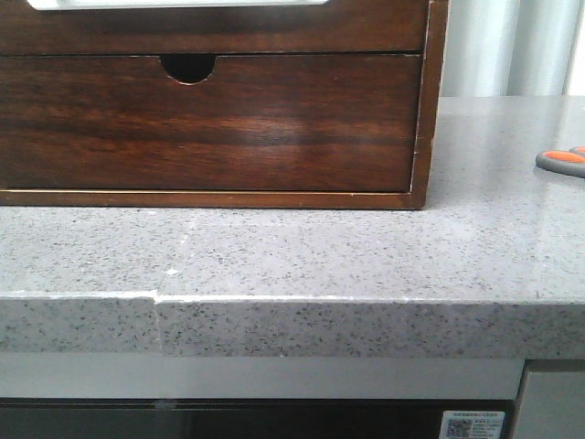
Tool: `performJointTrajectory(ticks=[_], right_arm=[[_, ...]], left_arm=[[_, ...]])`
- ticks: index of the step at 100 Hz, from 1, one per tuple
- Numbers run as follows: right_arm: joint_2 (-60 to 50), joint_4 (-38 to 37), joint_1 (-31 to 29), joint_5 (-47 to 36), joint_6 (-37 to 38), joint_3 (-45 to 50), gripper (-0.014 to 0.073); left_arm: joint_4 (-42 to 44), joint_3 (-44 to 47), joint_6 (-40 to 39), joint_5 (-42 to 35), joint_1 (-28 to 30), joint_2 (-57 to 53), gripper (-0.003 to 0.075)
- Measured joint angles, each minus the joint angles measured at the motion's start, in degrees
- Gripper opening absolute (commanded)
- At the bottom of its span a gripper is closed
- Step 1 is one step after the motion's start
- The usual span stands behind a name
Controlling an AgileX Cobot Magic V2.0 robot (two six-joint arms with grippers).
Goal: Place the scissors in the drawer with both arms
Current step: 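Move the left gripper toward the white drawer handle, then grasp the white drawer handle with the left gripper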
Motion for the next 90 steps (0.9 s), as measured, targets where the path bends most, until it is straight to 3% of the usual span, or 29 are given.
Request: performJointTrajectory(ticks=[13,26,50,55,64,75,90], right_arm=[[0.0,0.9,0.0,2.6,0.0,-0.9,-0.0071],[0.1,1.0,0.0,9.8,0.0,-6.0,-0.0071],[7.7,-6.8,0.0,21.1,0.0,-15.4,-0.0071],[9.3,-7.3,0.0,21.5,0.0,-16.6,-0.0071],[11.7,-7.9,0.0,22.4,0.0,-18.4,-0.0051],[13.6,-8.0,0.0,23.8,0.0,-19.5,0.0065],[14.3,-8.1,0.0,24.4,0.0,-19.6,0.0231]], left_arm=[[0.0,-0.2,0.0,-0.1,0.0,0.0,-0.0019],[5.8,-3.0,0.0,2.5,0.0,0.5,-0.0019],[16.2,-12.9,0.0,9.7,0.0,11.6,-0.0006],[16.7,-14.2,0.1,10.3,0.0,13.8,0.0036],[16.8,-16.1,0.1,11.3,0.0,17.1,0.0196],[14.3,-17.1,0.1,12.1,0.0,19.7,0.0386],[12.4,-17.1,0.1,13.3,0.0,21.4,0.04]])
